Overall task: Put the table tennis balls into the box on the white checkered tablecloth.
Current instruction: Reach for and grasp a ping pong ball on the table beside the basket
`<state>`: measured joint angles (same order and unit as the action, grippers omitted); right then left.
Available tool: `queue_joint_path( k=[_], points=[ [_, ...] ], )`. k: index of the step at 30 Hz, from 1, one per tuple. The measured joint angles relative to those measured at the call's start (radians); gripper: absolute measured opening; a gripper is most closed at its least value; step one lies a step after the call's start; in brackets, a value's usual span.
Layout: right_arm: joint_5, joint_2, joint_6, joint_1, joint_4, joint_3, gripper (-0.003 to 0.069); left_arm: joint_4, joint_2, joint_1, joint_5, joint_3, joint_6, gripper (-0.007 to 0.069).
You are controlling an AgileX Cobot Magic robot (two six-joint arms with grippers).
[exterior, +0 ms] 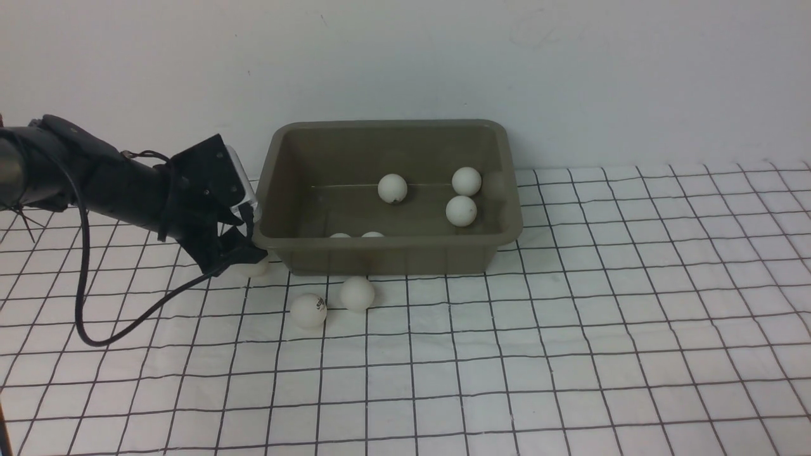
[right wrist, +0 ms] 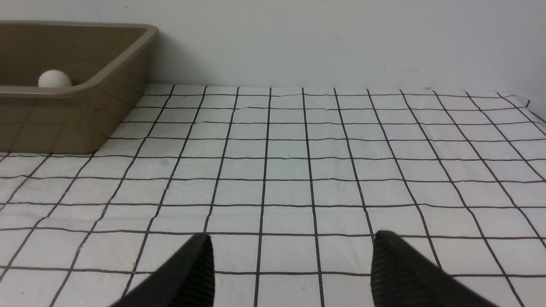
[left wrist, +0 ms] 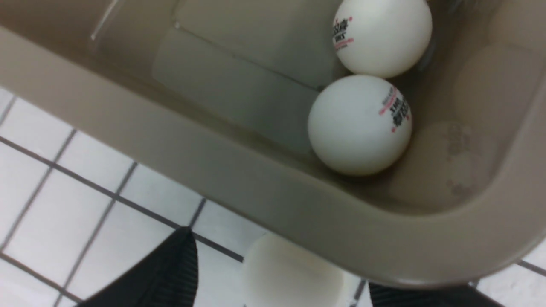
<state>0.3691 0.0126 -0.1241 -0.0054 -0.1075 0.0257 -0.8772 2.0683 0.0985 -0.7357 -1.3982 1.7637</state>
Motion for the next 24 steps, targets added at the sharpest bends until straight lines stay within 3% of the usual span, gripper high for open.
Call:
queue_joint_path(
  k=[24],
  points=[
    [0.0,0.0,0.0,0.0,0.0,0.0,0.0451,0.058,0.05,0.0,0.053,-0.001,-0.066,0.0479]
  ],
)
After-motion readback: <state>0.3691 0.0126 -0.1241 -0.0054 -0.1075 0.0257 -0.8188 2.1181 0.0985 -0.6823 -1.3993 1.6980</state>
